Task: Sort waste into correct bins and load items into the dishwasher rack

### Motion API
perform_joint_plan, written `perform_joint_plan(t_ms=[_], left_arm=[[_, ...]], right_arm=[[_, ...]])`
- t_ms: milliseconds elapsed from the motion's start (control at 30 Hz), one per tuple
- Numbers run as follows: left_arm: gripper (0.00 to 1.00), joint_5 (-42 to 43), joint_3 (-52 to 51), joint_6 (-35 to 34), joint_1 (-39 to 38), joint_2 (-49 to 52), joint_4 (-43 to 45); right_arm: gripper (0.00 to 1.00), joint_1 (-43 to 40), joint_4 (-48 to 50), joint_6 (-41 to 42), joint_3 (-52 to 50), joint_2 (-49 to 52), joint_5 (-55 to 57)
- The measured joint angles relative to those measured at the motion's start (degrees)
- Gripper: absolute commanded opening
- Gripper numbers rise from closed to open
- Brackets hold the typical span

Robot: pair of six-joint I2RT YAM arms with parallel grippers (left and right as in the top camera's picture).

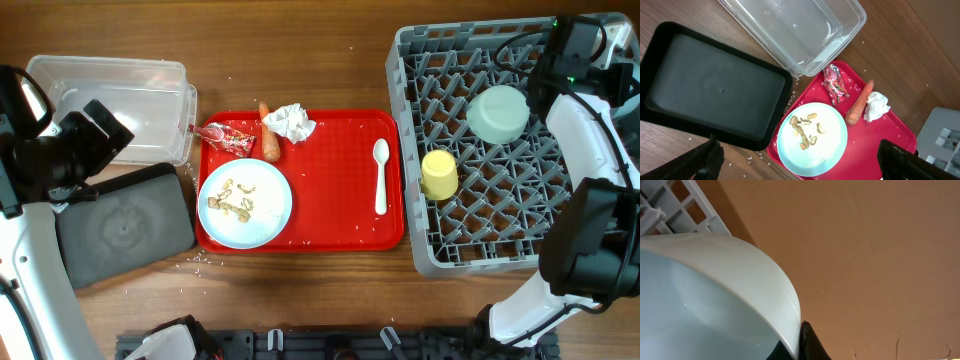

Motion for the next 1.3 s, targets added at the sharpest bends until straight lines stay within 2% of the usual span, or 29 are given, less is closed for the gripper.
perform_joint_plan(t_ms=[333,367,433,467,533,667,800,900,967,1033,1133,1300], left_arm=[[1.00,0.02,0.00,0.00,0.00,0.00,0.00],[1.00,0.02,0.00,0.00,0.00,0.00,0.02],[1.00,0.02,0.00,0.00,0.00,0.00,0.00],[1.00,0.00,0.00,0.00,0.00,0.00,0.02],[1.00,0.02,0.00,0.00,0.00,0.00,0.00],[1.00,0.02,0.00,0.00,0.00,0.00,0.02],[1.00,0.02,0.00,0.00,0.00,0.00,0.00],[1.00,0.02,0.00,0.00,0.00,0.00,-0.04],[1.00,0.02,0.00,0.00,-0.02,0.00,0.00],[1.00,0.02,0.00,0.00,0.00,0.00,0.00],[1.00,0.00,0.00,0.00,0.00,0.00,0.00],[1.00,0.02,0.00,0.00,-0.02,0.00,0.00]], right_arm=[[0.06,0.35,-3.45,-0.42,0.00,2.91,0.22],[0.15,0.52,-4.28,0.15,0.02,2.91,0.02],[0.50,1.51,-7.65,1.86,0.22,2.89,-1.27],[0.57,2.32,-10.29,3.39,0.31,2.73,-3.50],[0.62,5.07,-15.98,6.64,0.22,2.54,-11.08],[0.62,6.88,-25.68,14.47,1.29,-1.84,-32.70],[0.60,8.00,-36.11,19.93,7.63,-9.29,-54.97],[0.59,15.23,-41.66,21.57,9.86,-18.40,-73.48],[0.59,22.91,-45.48,23.12,10.16,-20.33,-79.12],[0.59,30.53,-47.04,27.10,9.66,-19.61,-79.78],[0.59,40.22,-46.75,36.22,5.51,-15.06,-73.79],[0.60,41.83,-42.64,46.73,2.27,-1.44,-62.29]])
